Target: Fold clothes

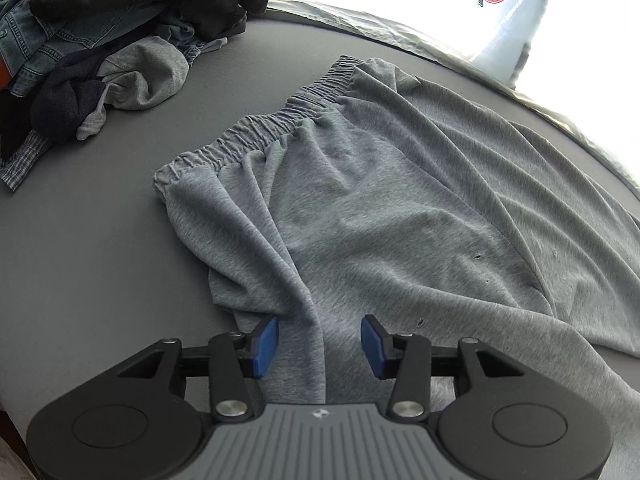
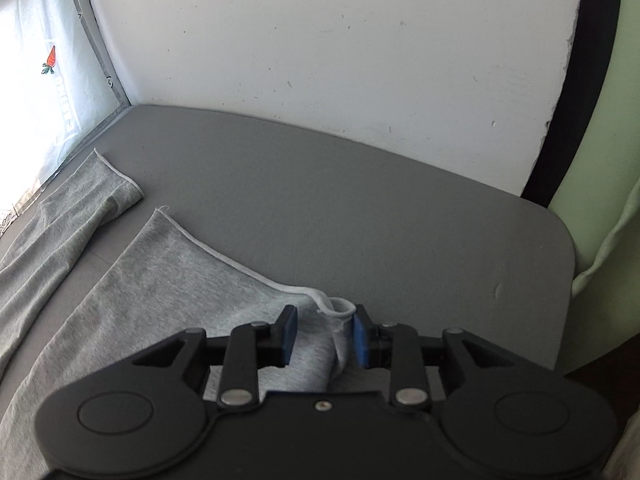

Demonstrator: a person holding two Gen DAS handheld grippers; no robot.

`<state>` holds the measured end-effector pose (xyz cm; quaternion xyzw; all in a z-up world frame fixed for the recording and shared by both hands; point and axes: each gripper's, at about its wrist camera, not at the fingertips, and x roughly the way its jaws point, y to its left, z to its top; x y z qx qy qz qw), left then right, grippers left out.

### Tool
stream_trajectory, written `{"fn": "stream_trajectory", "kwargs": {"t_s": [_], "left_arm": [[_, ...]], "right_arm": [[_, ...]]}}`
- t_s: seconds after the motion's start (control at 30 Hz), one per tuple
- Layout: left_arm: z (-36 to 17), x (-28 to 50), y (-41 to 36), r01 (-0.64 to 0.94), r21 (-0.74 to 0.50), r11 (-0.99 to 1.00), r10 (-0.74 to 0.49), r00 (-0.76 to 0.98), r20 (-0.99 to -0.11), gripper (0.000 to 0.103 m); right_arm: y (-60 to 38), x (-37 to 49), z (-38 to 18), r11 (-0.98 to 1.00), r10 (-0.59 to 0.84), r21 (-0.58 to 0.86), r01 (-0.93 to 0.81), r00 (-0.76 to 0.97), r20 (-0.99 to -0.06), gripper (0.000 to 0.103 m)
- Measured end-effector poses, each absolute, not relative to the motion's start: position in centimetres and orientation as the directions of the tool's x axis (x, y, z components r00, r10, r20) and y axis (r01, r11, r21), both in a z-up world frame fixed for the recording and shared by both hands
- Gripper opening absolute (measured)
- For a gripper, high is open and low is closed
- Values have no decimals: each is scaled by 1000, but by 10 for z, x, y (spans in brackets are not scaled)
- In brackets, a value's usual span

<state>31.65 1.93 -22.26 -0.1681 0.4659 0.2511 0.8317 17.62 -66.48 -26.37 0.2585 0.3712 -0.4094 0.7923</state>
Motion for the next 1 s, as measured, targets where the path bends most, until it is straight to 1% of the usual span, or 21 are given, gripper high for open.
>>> {"fn": "stream_trajectory", "kwargs": {"t_s": [0.03, 0.07, 0.13, 0.23, 0.27, 0.33, 0.37, 0.4, 0.43, 0.57, 0.6, 0.67, 0.73, 0.77, 0.8, 0.83, 0.87, 0.9, 0.93, 1.0], "left_arm": [[-219, 310, 24, -582, -58, 811, 261, 449, -855, 48], [-217, 302, 30, -597, -70, 800, 264, 452, -852, 48], [-214, 289, 46, -627, -92, 774, 268, 455, -849, 48], [-215, 274, 71, -663, -115, 740, 276, 455, -847, 48], [-217, 270, 79, -674, -131, 727, 272, 458, -847, 48], [-218, 265, 93, -690, -181, 701, 253, 477, -842, 48], [-219, 263, 100, -695, -211, 688, 240, 492, -837, 49], [-219, 265, 109, -701, -241, 672, 226, 503, -834, 50], [-221, 268, 116, -703, -260, 662, 216, 511, -832, 54], [-226, 288, 136, -704, -313, 638, 179, 530, -829, 54], [-228, 294, 140, -706, -318, 633, 173, 529, -831, 54], [-232, 308, 145, -713, -317, 625, 163, 516, -841, 54], [-237, 322, 148, -723, -292, 626, 158, 485, -860, 54], [-239, 328, 148, -727, -273, 630, 160, 465, -871, 53], [-243, 335, 147, -730, -251, 636, 167, 448, -878, 53], [-245, 339, 145, -734, -231, 639, 181, 436, -882, 51], [-244, 341, 142, -733, -215, 645, 203, 436, -877, 38], [-243, 342, 141, -725, -217, 653, 204, 445, -872, 23], [-243, 343, 140, -722, -224, 655, 200, 451, -870, 2], [-239, 339, 141, -721, -236, 652, 215, 474, -854, 0]], "right_arm": [[-662, 175, -263, 536, -455, 106, 837, 392, -800, 37], [-659, 175, -264, 539, -454, 100, 836, 388, -802, 43], [-653, 175, -265, 544, -447, 93, 834, 382, -809, 44], [-644, 172, -269, 538, -417, 122, 834, 389, -821, 47], [-641, 171, -271, 530, -402, 145, 836, 397, -825, 50], [-635, 168, -274, 514, -380, 184, 838, 415, -827, 51], [-633, 167, -274, 506, -373, 201, 839, 423, -826, 54], [-631, 166, -275, 497, -371, 210, 842, 425, -826, 57], [-628, 165, -277, 486, -372, 216, 847, 424, -826, 58], [-627, 163, -281, 452, -370, 246, 857, 432, -823, 60], [-627, 163, -282, 452, -371, 251, 856, 437, -819, 63], [-628, 164, -283, 456, -372, 254, 853, 442, -816, 65], [-627, 168, -282, 458, -372, 240, 856, 430, -823, 65], [-627, 170, -282, 463, -375, 226, 857, 420, -826, 63], [-626, 171, -281, 468, -382, 207, 859, 408, -830, 55], [-626, 172, -281, 472, -388, 189, 861, 395, -833, 50], [-626, 172, -280, 473, -391, 180, 863, 388, -834, 30], [-627, 169, -279, 458, -377, 212, 863, 405, -833, 8], [-629, 167, -279, 443, -363, 244, 863, 422, -831, 3], [-630, 160, -274, 416, -352, 302, 858, 458, -817, 1]]}}
